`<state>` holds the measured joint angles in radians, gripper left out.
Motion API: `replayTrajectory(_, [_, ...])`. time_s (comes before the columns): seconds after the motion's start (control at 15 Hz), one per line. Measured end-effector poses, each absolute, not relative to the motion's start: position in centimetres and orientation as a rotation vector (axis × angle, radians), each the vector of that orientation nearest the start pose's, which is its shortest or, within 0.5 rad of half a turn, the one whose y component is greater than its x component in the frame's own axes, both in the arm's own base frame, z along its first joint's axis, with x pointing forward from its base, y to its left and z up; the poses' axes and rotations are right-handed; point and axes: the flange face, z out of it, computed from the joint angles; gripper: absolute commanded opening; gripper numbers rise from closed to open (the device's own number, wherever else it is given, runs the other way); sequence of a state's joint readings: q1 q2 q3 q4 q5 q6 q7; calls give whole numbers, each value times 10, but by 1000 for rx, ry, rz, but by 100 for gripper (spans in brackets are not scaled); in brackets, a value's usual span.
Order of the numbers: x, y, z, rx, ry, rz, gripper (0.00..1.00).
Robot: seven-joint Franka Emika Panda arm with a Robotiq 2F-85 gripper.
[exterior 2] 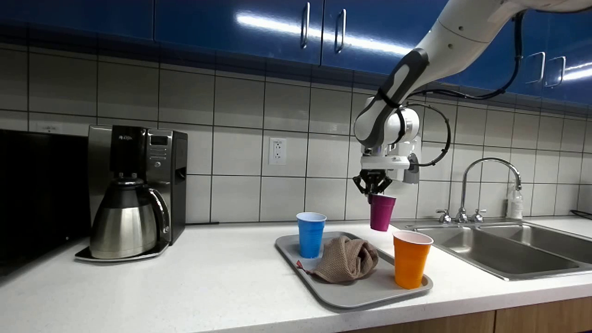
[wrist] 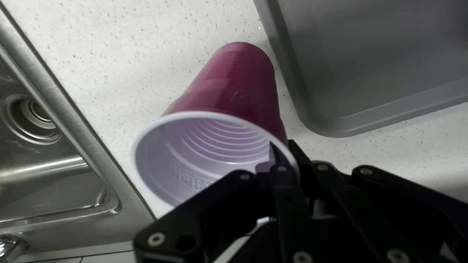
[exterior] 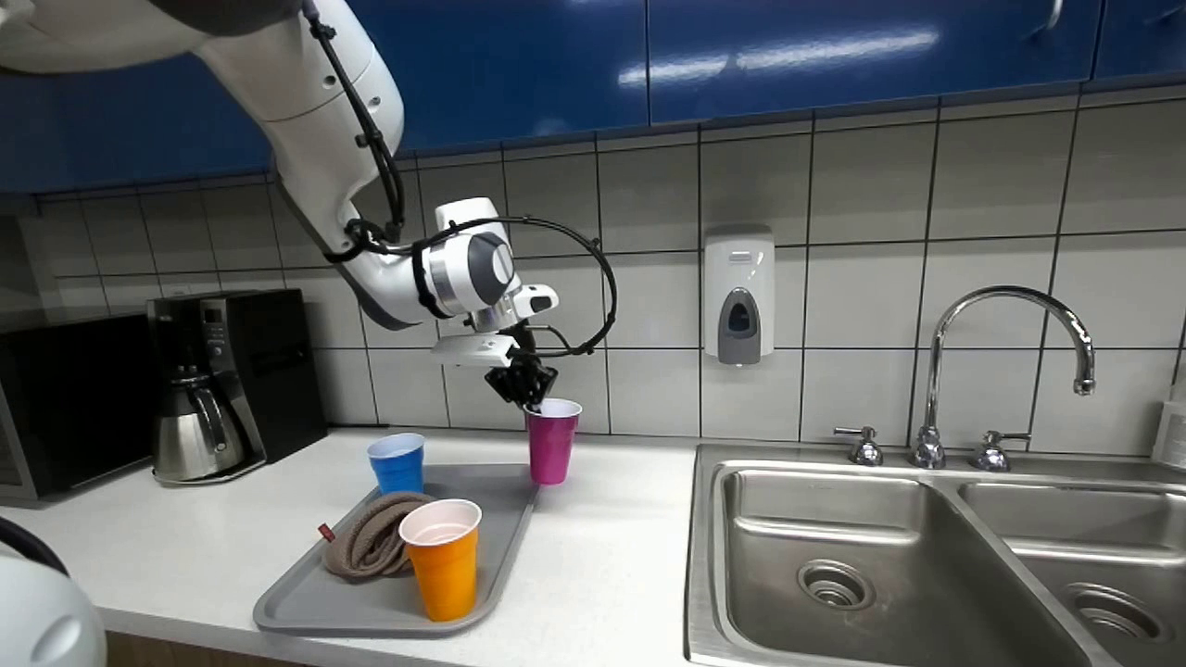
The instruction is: Pick up the orange cup and put it on the gray tray, pick up the mauve cup and put it on the gray tray
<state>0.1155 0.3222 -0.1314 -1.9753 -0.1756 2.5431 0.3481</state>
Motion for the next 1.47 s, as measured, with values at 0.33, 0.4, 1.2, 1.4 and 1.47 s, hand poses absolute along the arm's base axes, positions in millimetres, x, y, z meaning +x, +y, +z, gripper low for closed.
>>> replayTrajectory(0.33, [607,22,331,-3226,200,-488,1])
replayTrajectory(0.4, [604,27,330,-3230,155,-523,1])
replayTrajectory(1.2, [593,72,312,-3215,-24,-626,1])
replayTrajectory(1.4, [596,73,304,-3221,-26,-612,1])
replayTrajectory(1.47, [598,73,301,-3223,-24,-607,1])
